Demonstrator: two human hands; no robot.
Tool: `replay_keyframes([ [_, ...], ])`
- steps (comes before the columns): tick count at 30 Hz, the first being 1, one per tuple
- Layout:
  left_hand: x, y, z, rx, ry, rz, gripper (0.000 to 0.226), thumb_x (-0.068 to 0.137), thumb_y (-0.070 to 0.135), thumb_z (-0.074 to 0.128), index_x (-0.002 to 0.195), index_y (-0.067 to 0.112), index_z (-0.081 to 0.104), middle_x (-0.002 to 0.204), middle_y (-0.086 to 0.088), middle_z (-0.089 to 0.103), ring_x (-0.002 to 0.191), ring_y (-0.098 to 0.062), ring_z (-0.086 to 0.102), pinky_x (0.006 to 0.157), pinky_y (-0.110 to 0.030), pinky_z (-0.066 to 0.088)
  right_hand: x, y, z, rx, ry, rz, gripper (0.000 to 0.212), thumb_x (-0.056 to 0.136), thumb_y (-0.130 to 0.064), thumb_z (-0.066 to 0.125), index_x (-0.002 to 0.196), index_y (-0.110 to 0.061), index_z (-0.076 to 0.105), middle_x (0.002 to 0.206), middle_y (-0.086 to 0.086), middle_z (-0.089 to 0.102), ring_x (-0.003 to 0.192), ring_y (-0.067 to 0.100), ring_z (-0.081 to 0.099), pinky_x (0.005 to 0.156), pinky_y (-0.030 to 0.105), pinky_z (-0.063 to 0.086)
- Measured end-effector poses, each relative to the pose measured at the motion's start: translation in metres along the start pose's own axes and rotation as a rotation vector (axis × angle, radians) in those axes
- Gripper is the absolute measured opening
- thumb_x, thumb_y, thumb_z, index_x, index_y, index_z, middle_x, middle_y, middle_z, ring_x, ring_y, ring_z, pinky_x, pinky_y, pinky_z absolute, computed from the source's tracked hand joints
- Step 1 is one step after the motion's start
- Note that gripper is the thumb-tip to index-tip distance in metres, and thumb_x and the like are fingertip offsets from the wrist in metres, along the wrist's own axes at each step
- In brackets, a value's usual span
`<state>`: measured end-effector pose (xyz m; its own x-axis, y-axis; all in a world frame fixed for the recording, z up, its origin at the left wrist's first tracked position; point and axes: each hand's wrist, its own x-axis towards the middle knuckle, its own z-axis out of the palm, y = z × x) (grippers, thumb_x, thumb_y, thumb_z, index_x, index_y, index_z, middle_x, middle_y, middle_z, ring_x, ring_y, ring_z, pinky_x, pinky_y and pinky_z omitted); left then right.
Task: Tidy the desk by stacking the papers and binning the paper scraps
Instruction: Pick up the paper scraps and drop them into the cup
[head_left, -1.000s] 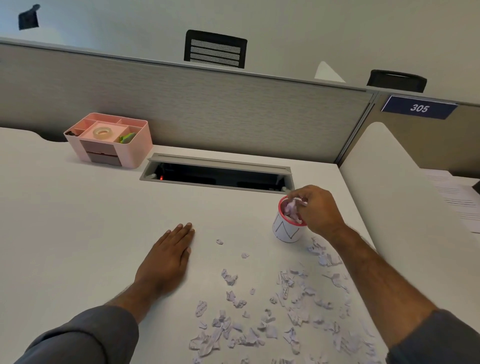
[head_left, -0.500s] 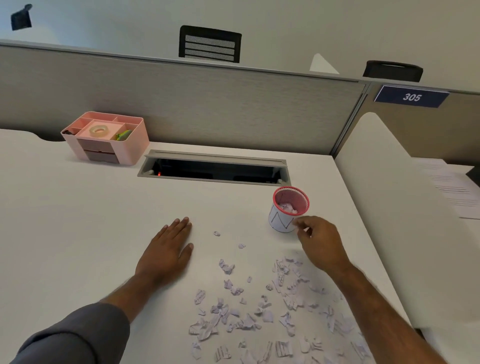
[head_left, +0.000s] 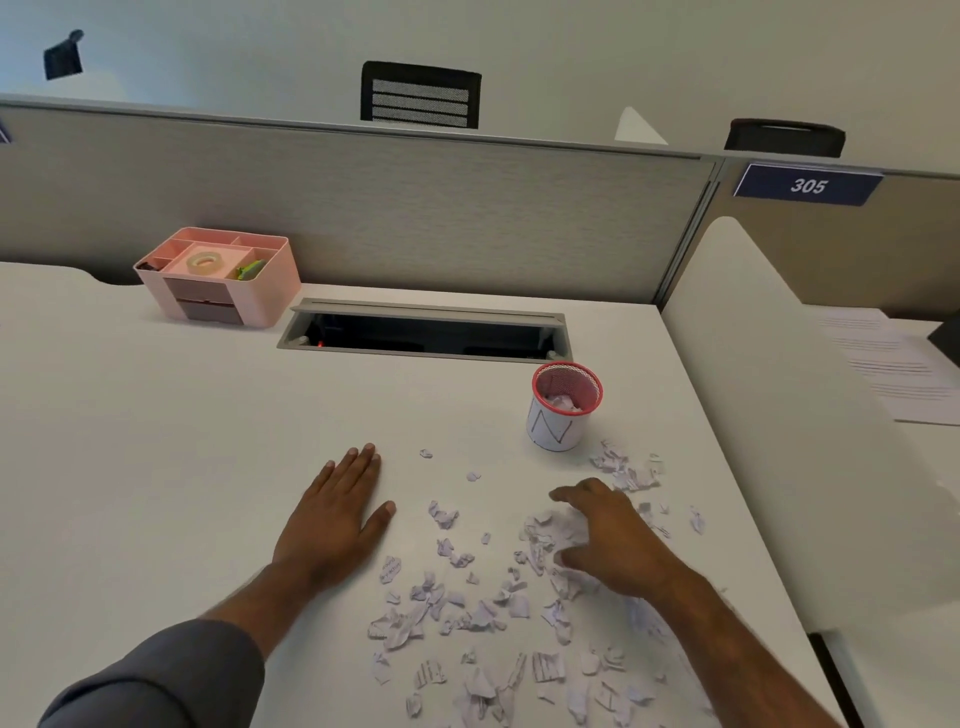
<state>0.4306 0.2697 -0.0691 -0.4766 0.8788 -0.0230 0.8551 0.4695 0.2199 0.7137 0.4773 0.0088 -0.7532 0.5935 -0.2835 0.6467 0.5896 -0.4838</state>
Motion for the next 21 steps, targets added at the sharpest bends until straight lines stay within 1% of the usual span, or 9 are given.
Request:
replay_keyframes([
  [2,0.001,0.0,-0.001,0.004,0.007,0.003,0.081,0.092,0.066,0.001,0.159,0.02,-0.002,0.165,0.013,-0.009,0.151,0.0,-0.013,0.124,-0.026,-0.007,-0.003,-0.001,-0.002,-0.117,-0.098,0.035,0.084,0.071,-0.036,0.082,0.143,-0.031,0.038,0.135,-0.002,0.037,0.123,0.025,0.042,0.102,0.033,0.042],
  [4,0.002,0.0,-0.001,-0.008,0.017,0.0,0.08,0.093,0.066,0.003,0.16,0.022,0.0,0.165,0.014,-0.007,0.151,0.001,-0.011,0.124,-0.026,-0.005,-0.005,-0.002,0.006,-0.12,-0.104,0.018,0.08,0.07,-0.029,0.083,0.139,-0.028,0.043,0.125,0.0,0.037,0.111,0.023,0.049,0.092,0.03,0.047],
  [7,0.003,0.001,-0.001,-0.016,0.027,-0.004,0.08,0.093,0.065,0.005,0.16,0.022,0.004,0.166,0.014,-0.004,0.15,0.002,-0.009,0.124,-0.025,-0.006,-0.001,-0.002,0.018,-0.066,0.018,0.0,0.048,0.079,-0.018,0.076,0.124,-0.021,0.059,0.108,-0.003,0.038,0.095,0.019,0.055,0.078,0.02,0.041],
  [9,0.002,0.001,0.0,0.003,0.033,0.0,0.08,0.093,0.064,0.004,0.16,0.021,0.004,0.166,0.013,-0.003,0.151,0.0,-0.01,0.124,-0.025,-0.007,0.003,-0.004,0.022,-0.082,0.085,-0.01,0.023,0.087,-0.014,0.067,0.11,-0.015,0.067,0.1,-0.001,0.043,0.087,0.018,0.056,0.076,0.021,0.043],
  [10,0.002,0.001,0.0,0.016,0.034,0.004,0.08,0.093,0.064,0.003,0.16,0.02,0.005,0.166,0.012,-0.003,0.151,-0.001,-0.01,0.124,-0.026,-0.007,0.004,-0.005,0.024,-0.088,0.094,-0.017,0.015,0.091,-0.012,0.061,0.104,-0.011,0.069,0.097,0.001,0.046,0.086,0.019,0.056,0.077,0.024,0.046],
  [12,0.003,0.001,0.0,0.027,0.035,0.011,0.08,0.094,0.064,0.003,0.16,0.018,0.005,0.166,0.011,-0.002,0.152,-0.003,-0.011,0.124,-0.027,-0.008,0.008,-0.004,0.031,-0.119,0.089,-0.02,0.016,0.094,-0.009,0.055,0.099,-0.007,0.07,0.094,0.003,0.049,0.09,0.022,0.058,0.079,0.026,0.046],
  [15,0.004,0.001,0.0,0.017,0.04,0.017,0.08,0.095,0.063,0.005,0.16,0.018,0.005,0.166,0.01,-0.002,0.152,-0.003,-0.011,0.125,-0.028,-0.006,0.013,-0.004,0.034,-0.138,0.118,-0.002,0.016,0.093,-0.012,0.055,0.101,-0.01,0.07,0.093,-0.001,0.049,0.096,0.021,0.059,0.076,0.018,0.036],
  [18,0.004,0.0,0.001,0.012,0.038,0.017,0.08,0.094,0.064,0.005,0.16,0.018,0.003,0.166,0.011,-0.003,0.152,-0.003,-0.011,0.125,-0.027,-0.006,0.016,-0.008,0.029,-0.106,0.12,0.036,0.019,0.087,-0.007,0.059,0.101,-0.009,0.072,0.103,0.005,0.066,0.096,0.019,0.063,0.082,0.019,0.043],
  [21,0.004,0.0,0.001,0.007,0.045,0.017,0.079,0.094,0.064,0.005,0.159,0.018,0.001,0.166,0.012,-0.005,0.151,-0.002,-0.012,0.124,-0.025,-0.009,0.017,-0.014,0.013,0.071,0.194,0.089,0.019,0.082,0.003,0.063,0.094,-0.005,0.076,0.097,0.007,0.073,0.087,0.015,0.066,0.081,0.021,0.051],
])
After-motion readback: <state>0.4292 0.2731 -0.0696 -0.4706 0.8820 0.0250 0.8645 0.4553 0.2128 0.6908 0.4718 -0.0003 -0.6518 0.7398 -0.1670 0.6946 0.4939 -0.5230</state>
